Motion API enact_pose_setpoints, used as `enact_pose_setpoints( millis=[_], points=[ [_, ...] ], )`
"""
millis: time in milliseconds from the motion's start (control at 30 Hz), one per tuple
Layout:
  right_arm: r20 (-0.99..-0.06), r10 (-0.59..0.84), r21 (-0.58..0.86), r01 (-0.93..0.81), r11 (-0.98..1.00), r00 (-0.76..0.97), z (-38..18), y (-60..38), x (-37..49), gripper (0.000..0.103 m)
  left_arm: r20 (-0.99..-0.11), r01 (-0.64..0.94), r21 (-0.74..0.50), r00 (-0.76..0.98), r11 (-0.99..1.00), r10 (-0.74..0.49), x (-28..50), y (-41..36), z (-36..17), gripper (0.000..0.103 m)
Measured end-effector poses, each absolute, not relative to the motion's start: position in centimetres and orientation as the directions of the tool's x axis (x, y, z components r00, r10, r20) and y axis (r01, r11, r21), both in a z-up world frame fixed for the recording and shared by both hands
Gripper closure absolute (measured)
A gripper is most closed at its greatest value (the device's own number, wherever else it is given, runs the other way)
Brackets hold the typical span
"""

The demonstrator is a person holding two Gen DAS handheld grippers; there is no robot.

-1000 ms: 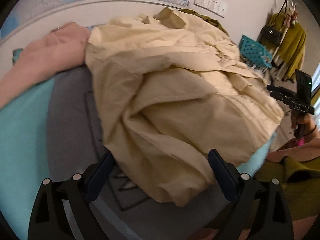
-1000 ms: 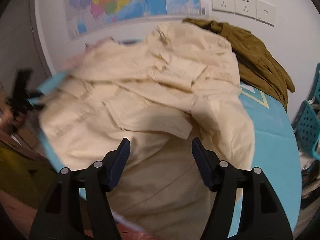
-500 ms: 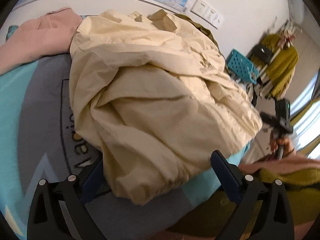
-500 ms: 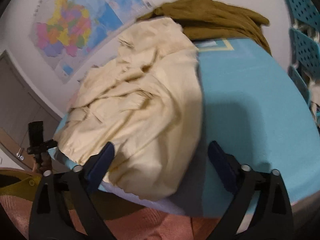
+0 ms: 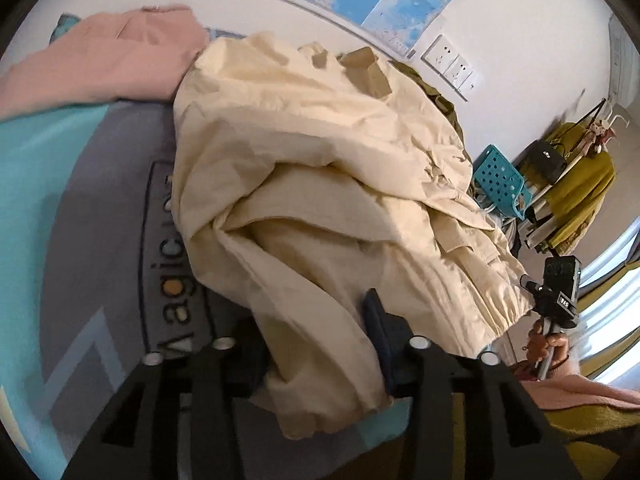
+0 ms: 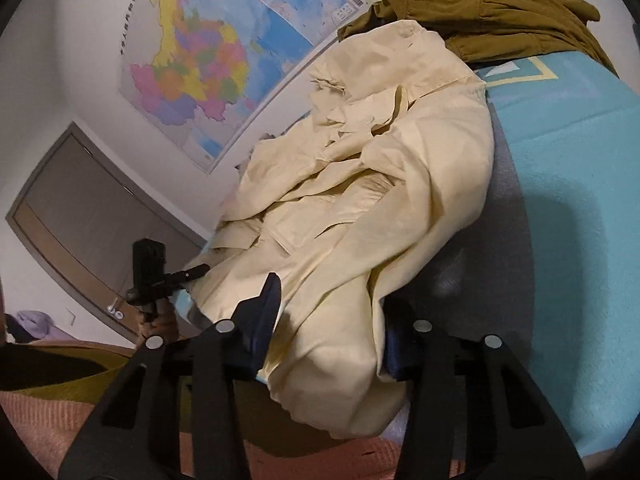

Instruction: Fold large clothes

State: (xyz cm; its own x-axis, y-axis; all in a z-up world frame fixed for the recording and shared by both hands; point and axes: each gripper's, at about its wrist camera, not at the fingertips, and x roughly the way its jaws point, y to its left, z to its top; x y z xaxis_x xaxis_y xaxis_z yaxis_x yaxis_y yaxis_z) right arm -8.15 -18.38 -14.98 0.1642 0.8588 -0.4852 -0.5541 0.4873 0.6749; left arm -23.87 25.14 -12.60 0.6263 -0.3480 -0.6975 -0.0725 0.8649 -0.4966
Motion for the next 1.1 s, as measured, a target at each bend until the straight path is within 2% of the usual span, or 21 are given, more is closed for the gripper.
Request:
enact_pose_setpoints(
  millis=[33,133,200,233,267,300,367,400,533,600,667,767,800,833,900,933,967,1033,1100],
  points=[
    [-0.491,0.859,0.677,-0.556,0.482,0.147,-15.2,-18.1,-8.2,0.036,-0.699,-0.058,-0.523,0.599,0.851,-0.389,-23.8,25.2,-13.2,0.039],
    [-0.523,0.84,0.632,-0.595,0.497,0.146,-15.0,-16.9,-8.8,0.033,-0.682,-0.02,-0.526,0.606,0.85,-0.408,-24.0,24.7,-13.3,0.028],
    [-0.518,0.844,0.636,-0.595,0.491,0.142,-15.1,-16.4,-8.8,0.034,-0.686,-0.004,-0.515,0.602,0.857,-0.409,-23.9,24.1,-13.2,0.024],
    [-0.526,0.839,0.629,-0.602,0.493,0.138,-15.2,-15.9,-8.8,0.041,-0.69,0.004,-0.504,0.6,0.864,-0.405,-23.8,23.8,-13.2,0.024],
    [-0.531,0.837,0.63,-0.597,0.496,0.134,-15.4,-15.5,-8.8,0.051,-0.693,0.0,-0.495,0.604,0.869,-0.395,-23.6,23.5,-13.2,0.03],
    [-0.521,0.845,0.649,-0.585,0.486,0.124,-15.7,-15.5,-8.7,0.06,-0.698,-0.014,-0.487,0.608,0.873,-0.379,-23.6,23.5,-13.2,0.052],
    [-0.496,0.858,0.669,-0.57,0.477,0.135,-15.4,-15.5,-8.6,0.072,-0.722,-0.088,-0.461,0.616,0.883,-0.316,-23.4,23.8,-13.1,0.07],
    [-0.486,0.862,0.671,-0.571,0.473,0.143,-15.1,-15.7,-8.7,0.074,-0.708,-0.101,-0.47,0.637,0.877,-0.306,-23.8,24.1,-12.7,0.075],
    [-0.351,0.923,0.697,-0.614,0.37,0.158,-11.6,-16.7,-10.0,0.083,-0.661,-0.082,-0.497,0.681,0.864,-0.316,-24.7,24.8,-10.3,0.078],
    [-0.294,0.946,0.691,-0.654,0.308,0.136,-9.7,-16.7,-11.1,0.084,-0.642,-0.063,-0.514,0.69,0.856,-0.334,-25.2,25.3,-9.0,0.079],
    [-0.305,0.944,0.648,-0.699,0.304,0.128,-8.6,-16.4,-12.0,0.083,-0.627,-0.049,-0.535,0.691,0.843,-0.358,-25.7,25.8,-8.3,0.078],
    [-0.384,0.918,0.667,-0.658,0.349,0.098,-10.3,-16.4,-11.3,0.077,-0.662,-0.046,-0.517,0.654,0.855,-0.366,-26.0,26.3,-9.1,0.066],
    [-0.401,0.911,0.674,-0.644,0.362,0.093,-11.0,-16.4,-11.2,0.076,-0.672,-0.05,-0.532,0.632,0.846,-0.385,-25.9,26.5,-10.0,0.058],
    [-0.417,0.906,0.682,-0.631,0.369,0.079,-11.8,-16.3,-11.1,0.073,-0.679,-0.047,-0.548,0.608,0.835,-0.411,-25.9,26.7,-10.9,0.054],
    [-0.462,0.884,0.674,-0.622,0.398,0.065,-13.2,-16.4,-11.3,0.062,-0.697,-0.066,-0.555,0.582,0.829,-0.42,-25.8,26.8,-12.4,0.044],
    [-0.475,0.878,0.673,-0.616,0.409,0.064,-13.6,-16.7,-11.3,0.055,-0.696,-0.066,-0.571,0.567,0.818,-0.44,-25.8,26.9,-13.2,0.044],
    [-0.478,0.876,0.684,-0.602,0.413,0.057,-14.2,-16.9,-11.3,0.051,-0.674,-0.044,-0.58,0.588,0.814,-0.448,-26.2,27.1,-13.3,0.039],
    [-0.489,0.87,0.695,-0.578,0.428,0.056,-15.0,-17.1,-11.4,0.051,-0.669,-0.019,-0.577,0.584,0.816,-0.459,-26.2,27.0,-13.3,0.037],
    [-0.488,0.872,0.713,-0.562,0.419,0.031,-15.9,-16.9,-11.6,0.052,-0.672,0.013,-0.562,0.576,0.827,-0.466,-26.3,26.3,-13.1,0.027]
  ],
)
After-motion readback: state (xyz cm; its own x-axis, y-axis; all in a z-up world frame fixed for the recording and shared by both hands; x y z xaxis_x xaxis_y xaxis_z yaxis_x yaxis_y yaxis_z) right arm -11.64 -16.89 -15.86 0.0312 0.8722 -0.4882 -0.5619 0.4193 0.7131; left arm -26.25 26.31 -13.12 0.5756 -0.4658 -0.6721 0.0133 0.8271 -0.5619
